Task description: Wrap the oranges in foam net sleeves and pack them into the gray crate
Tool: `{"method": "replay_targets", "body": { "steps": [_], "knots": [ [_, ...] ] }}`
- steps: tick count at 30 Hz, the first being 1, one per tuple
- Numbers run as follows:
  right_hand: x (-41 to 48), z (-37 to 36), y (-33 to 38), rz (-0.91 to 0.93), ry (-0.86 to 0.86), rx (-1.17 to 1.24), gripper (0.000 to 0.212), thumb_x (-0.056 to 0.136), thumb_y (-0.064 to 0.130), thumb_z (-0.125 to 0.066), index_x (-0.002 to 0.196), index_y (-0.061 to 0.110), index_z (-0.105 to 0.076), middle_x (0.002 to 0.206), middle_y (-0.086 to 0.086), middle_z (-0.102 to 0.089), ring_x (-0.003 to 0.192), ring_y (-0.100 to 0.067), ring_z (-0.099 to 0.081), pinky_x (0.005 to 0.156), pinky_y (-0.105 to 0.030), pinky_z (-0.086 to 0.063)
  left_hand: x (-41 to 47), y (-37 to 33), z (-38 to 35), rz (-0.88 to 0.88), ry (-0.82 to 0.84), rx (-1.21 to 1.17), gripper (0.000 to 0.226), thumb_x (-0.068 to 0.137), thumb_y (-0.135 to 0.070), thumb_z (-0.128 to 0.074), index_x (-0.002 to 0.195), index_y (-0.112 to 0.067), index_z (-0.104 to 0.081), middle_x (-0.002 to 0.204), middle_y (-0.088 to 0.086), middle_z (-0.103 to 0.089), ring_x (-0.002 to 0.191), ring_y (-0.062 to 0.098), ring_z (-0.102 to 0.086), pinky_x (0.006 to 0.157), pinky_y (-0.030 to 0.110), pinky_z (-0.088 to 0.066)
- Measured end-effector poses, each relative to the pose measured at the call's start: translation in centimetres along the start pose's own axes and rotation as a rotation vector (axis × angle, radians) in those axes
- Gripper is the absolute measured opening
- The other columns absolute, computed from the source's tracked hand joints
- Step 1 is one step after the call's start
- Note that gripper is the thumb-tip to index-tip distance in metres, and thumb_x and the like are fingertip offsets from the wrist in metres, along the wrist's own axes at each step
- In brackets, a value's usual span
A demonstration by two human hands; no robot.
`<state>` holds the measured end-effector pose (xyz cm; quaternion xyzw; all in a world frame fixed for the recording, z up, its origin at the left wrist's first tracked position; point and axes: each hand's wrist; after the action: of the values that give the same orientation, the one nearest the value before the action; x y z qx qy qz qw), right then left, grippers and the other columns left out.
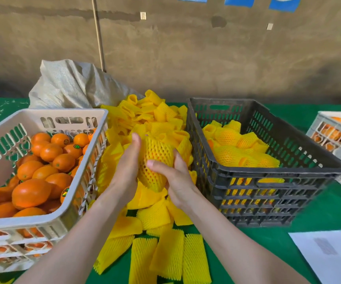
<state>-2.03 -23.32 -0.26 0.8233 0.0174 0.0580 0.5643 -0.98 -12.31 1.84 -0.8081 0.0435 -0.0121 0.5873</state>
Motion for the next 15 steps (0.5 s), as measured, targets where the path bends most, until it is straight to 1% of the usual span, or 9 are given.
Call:
{"method": "replay_targets", "body": {
  "steps": [1,2,3,5,7,9,10,13,15],
  "knots": [
    [0.1,0.4,0.5,0.005,-0.019,-0.012,0.047,0.068,0.013,-0.075,0.108,0.03,-0.059,0.114,0.003,-0.067,0.107,-0.017,-0.062,0.089,-0.038,-0.053,0.6,-0.2,-0.1,0.044,-0.009,-0.1,0.075,0.077,-0.072,-0.036,0.132,-0.024,-0.053,0.129,0.002,-0.061,0.118,0.022,-0.058,0.099,0.047,-0.046],
    [0.3,0.9,1.0,0.007,-0.029,-0.022,0.047,0.064,0.018,-0.075,0.107,0.03,-0.059,0.11,0.007,-0.068,0.104,-0.015,-0.064,0.087,-0.036,-0.054,1.4,-0.3,-0.2,0.068,-0.054,-0.198,0.076,0.083,-0.072,-0.029,0.135,-0.02,-0.05,0.132,0.005,-0.058,0.122,0.026,-0.055,0.103,0.051,-0.042],
    [0.4,1.4,1.5,0.002,-0.035,-0.041,0.05,0.062,0.024,-0.074,0.109,0.031,-0.058,0.11,0.008,-0.067,0.104,-0.014,-0.063,0.087,-0.036,-0.054,2.1,-0.4,-0.3,0.076,-0.138,-0.253,0.071,0.09,-0.066,-0.026,0.134,-0.016,-0.051,0.129,0.007,-0.059,0.122,0.028,-0.053,0.104,0.052,-0.04],
    [0.7,2.6,2.5,-0.023,-0.049,-0.1,0.064,0.061,0.032,-0.074,0.121,0.032,-0.052,0.12,0.003,-0.063,0.111,-0.019,-0.059,0.094,-0.043,-0.05,2.9,0.2,-1.3,0.077,-0.324,-0.224,0.053,0.101,-0.047,-0.03,0.125,-0.009,-0.057,0.11,0.007,-0.065,0.109,0.026,-0.059,0.098,0.046,-0.046],
    [1.2,3.9,3.6,-0.034,-0.083,-0.113,0.074,0.06,0.036,-0.075,0.129,0.027,-0.049,0.125,-0.002,-0.06,0.113,-0.024,-0.058,0.096,-0.048,-0.049,3.3,1.2,-3.4,0.032,-0.375,-0.093,0.033,0.102,-0.026,-0.039,0.114,-0.005,-0.062,0.099,0.009,-0.066,0.094,0.025,-0.061,0.085,0.04,-0.049],
    [1.9,5.6,4.8,-0.011,-0.129,-0.084,0.077,0.058,0.037,-0.076,0.13,0.024,-0.05,0.122,-0.004,-0.062,0.11,-0.024,-0.06,0.095,-0.049,-0.05,3.7,2.0,-6.1,-0.09,-0.37,0.058,0.02,0.099,-0.012,-0.044,0.1,-0.006,-0.063,0.096,0.014,-0.066,0.092,0.024,-0.059,0.083,0.038,-0.049],
    [2.3,6.5,5.5,0.003,-0.163,-0.064,0.079,0.056,0.036,-0.076,0.13,0.023,-0.051,0.121,-0.004,-0.063,0.109,-0.025,-0.061,0.094,-0.049,-0.05,4.1,2.3,-7.5,-0.172,-0.367,0.143,0.018,0.098,-0.008,-0.045,0.098,-0.006,-0.063,0.099,0.016,-0.066,0.093,0.023,-0.057,0.085,0.036,-0.047],
    [3.7,9.8,7.7,0.035,-0.304,0.034,0.086,0.056,0.032,-0.079,0.134,0.019,-0.046,0.124,-0.008,-0.061,0.11,-0.026,-0.061,0.095,-0.049,-0.049,4.9,2.9,-11.9,-0.416,-0.37,0.439,0.021,0.096,-0.004,-0.047,0.113,-0.001,-0.058,0.116,0.015,-0.059,0.107,0.022,-0.053,0.093,0.023,-0.039],
    [4.4,12.4,9.0,0.07,-0.384,0.069,0.077,0.066,0.026,-0.079,0.134,0.016,-0.045,0.123,-0.009,-0.061,0.108,-0.027,-0.062,0.093,-0.047,-0.05,5.7,3.3,-14.6,-0.54,-0.341,0.611,0.03,0.093,0.001,-0.048,0.123,0.001,-0.05,0.124,0.015,-0.049,0.118,0.025,-0.045,0.1,0.019,-0.032]
  ]
}}
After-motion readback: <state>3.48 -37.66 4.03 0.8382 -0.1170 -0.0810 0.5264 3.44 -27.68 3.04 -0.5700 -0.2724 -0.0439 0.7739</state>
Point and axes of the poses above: each hand's wrist, its own x-axis towards the middle knuckle, its own z-axis out of the back of the hand, y = z × x
